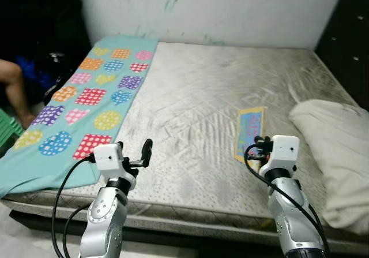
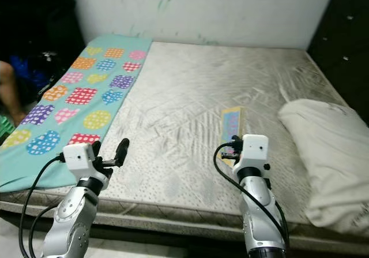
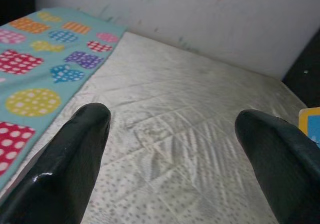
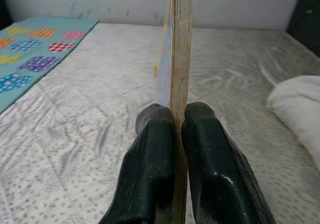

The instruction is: Clean up the room

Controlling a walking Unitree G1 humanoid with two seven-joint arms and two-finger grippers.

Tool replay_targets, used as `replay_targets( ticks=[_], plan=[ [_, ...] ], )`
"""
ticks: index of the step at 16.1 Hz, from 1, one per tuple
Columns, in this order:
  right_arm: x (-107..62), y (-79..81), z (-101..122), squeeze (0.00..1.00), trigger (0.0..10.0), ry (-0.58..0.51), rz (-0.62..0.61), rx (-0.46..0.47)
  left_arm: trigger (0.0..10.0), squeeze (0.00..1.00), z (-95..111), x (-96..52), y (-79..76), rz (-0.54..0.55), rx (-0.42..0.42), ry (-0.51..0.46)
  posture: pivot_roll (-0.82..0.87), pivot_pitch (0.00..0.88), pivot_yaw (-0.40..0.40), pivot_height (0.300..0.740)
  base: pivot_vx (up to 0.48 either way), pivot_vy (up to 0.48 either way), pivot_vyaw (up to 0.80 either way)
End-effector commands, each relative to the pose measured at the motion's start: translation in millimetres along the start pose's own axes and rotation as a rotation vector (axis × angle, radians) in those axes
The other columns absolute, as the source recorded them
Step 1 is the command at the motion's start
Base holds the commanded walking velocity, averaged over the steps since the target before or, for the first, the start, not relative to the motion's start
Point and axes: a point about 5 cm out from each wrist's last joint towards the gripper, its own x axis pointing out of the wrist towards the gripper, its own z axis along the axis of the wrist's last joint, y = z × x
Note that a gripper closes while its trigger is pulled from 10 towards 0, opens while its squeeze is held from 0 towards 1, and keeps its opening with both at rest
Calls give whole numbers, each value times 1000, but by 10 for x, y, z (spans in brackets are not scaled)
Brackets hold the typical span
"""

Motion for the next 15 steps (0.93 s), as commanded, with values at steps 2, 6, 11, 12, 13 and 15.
replay_targets(
  ticks=[2, 6, 11, 12, 13, 15],
  plan=[
    [37, 16, 107, 0, 10000, -51, 5, -8, 10000, 0, 43, 5, 9, 1, 7, -13, -139, 0, 3, 740, 165, 0, 0],
    [43, 9, 106, 0, 10000, -51, 3, -11, 10000, 0, 30, 9, 33, 27, 6, -4, -138, 0, 3, 740, 0, 0, 0],
    [45, 4, 111, 0, 10000, -53, 2, -14, 10000, 0, 24, 17, 46, 55, -21, -2, -140, 0, 1, 740, 0, 0, 0],
    [46, 2, 112, 0, 10000, -54, 2, -15, 10000, 0, 25, 19, 42, 52, -19, -2, -140, 0, 1, 740, 0, 0, 0],
    [48, -1, 111, 0, 10000, -53, 2, -15, 10000, 0, 27, 20, 36, 47, -19, -4, -140, 0, 1, 740, 0, 0, 0],
    [51, -5, 106, 0, 10000, -48, -3, -10, 10000, 0, 31, 23, 30, 44, -22, -5, -140, 0, 1, 740, 0, 0, -722]
  ],
)
